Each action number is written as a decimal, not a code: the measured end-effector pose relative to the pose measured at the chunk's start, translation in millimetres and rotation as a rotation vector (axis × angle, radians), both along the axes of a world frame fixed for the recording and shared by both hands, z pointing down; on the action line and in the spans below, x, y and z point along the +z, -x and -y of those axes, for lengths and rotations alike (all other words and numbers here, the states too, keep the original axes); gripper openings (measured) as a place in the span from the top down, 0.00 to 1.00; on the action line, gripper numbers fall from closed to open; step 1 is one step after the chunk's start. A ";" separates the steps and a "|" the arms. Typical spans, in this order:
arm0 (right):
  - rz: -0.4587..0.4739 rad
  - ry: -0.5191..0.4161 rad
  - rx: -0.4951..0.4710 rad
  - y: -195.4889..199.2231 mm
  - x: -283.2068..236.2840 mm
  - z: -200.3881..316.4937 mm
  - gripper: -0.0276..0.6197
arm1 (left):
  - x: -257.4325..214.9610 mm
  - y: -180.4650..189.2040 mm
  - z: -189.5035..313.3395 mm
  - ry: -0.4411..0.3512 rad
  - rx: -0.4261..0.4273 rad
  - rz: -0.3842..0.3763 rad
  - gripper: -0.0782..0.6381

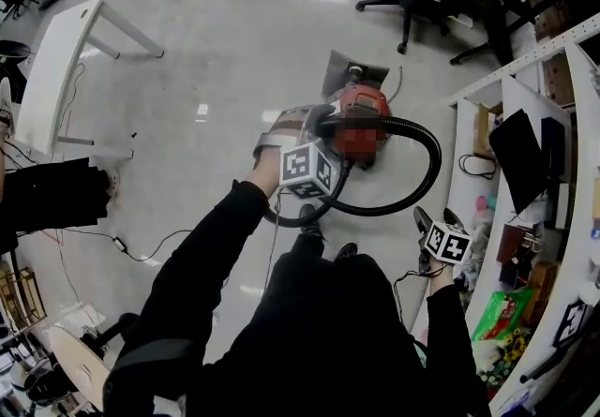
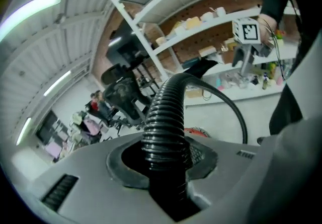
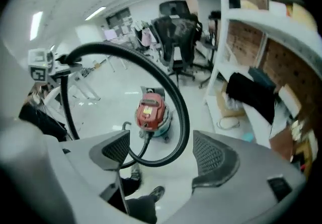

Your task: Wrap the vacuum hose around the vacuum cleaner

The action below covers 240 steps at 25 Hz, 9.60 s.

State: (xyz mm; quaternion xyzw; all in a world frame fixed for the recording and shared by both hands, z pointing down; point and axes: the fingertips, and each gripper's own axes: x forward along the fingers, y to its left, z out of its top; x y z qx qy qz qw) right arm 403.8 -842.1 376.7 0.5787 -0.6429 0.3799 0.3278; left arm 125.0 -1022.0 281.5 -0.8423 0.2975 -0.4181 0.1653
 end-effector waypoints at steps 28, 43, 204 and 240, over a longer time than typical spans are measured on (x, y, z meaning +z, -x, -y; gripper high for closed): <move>0.137 -0.166 -0.852 29.7 86.6 184.3 0.69 | 50.1 -179.3 56.5 0.304 0.458 0.223 0.67; 0.653 0.152 -0.553 0.2 113.5 262.8 0.68 | 83.8 -41.0 165.8 0.060 -0.402 -0.253 0.27; 0.283 -0.358 -0.486 169.0 -78.2 67.4 0.91 | 51.4 19.1 -146.7 0.701 -0.532 -0.786 0.81; 0.327 -0.150 -0.339 313.2 277.5 237.2 0.91 | 573.8 338.4 223.3 0.702 -0.752 -0.198 0.56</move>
